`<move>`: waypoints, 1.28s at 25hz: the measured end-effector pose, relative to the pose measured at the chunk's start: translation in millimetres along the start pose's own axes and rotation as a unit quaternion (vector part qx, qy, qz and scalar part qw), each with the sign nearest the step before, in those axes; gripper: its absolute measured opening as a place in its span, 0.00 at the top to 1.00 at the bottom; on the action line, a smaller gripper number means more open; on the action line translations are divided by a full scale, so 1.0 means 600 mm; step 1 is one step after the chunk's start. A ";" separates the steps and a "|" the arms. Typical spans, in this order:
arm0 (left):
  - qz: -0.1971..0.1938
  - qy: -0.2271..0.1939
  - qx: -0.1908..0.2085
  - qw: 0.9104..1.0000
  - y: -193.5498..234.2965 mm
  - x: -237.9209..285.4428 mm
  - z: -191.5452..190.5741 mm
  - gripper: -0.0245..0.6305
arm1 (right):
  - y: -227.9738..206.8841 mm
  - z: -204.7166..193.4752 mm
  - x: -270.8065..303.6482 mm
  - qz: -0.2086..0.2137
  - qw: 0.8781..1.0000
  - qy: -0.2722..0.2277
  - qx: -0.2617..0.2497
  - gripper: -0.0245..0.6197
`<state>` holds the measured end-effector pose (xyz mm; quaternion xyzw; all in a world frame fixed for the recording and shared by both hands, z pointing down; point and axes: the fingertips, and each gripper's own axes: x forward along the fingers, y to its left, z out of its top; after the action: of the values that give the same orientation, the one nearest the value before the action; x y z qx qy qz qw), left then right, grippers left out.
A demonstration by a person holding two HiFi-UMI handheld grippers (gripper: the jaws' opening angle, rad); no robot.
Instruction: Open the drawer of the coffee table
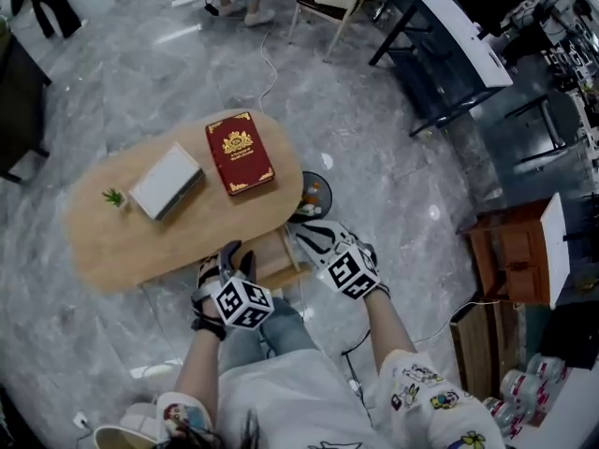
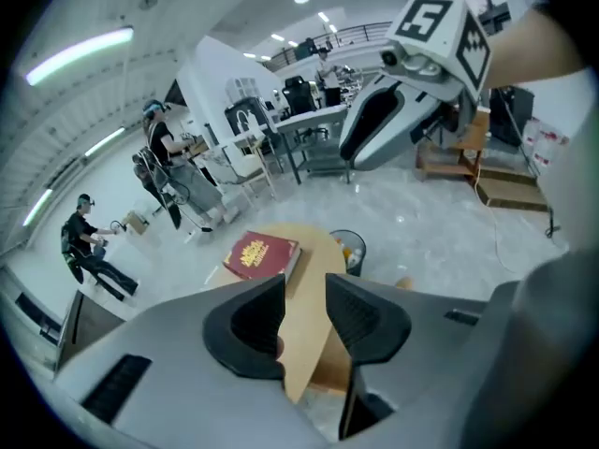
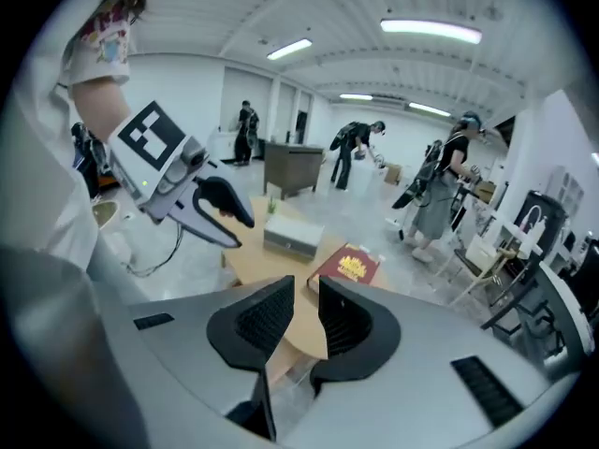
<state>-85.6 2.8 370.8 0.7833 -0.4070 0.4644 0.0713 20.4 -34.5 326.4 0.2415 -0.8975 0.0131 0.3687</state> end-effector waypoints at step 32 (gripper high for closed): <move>0.115 -0.268 -0.315 0.903 0.133 -0.424 0.088 0.96 | 0.021 0.263 -0.292 -0.066 0.942 -0.289 0.156 0.96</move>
<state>-167.0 69.8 120.0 0.7625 -0.6233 0.0891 0.1489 18.2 19.0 96.5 0.3478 -0.9344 0.0581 0.0513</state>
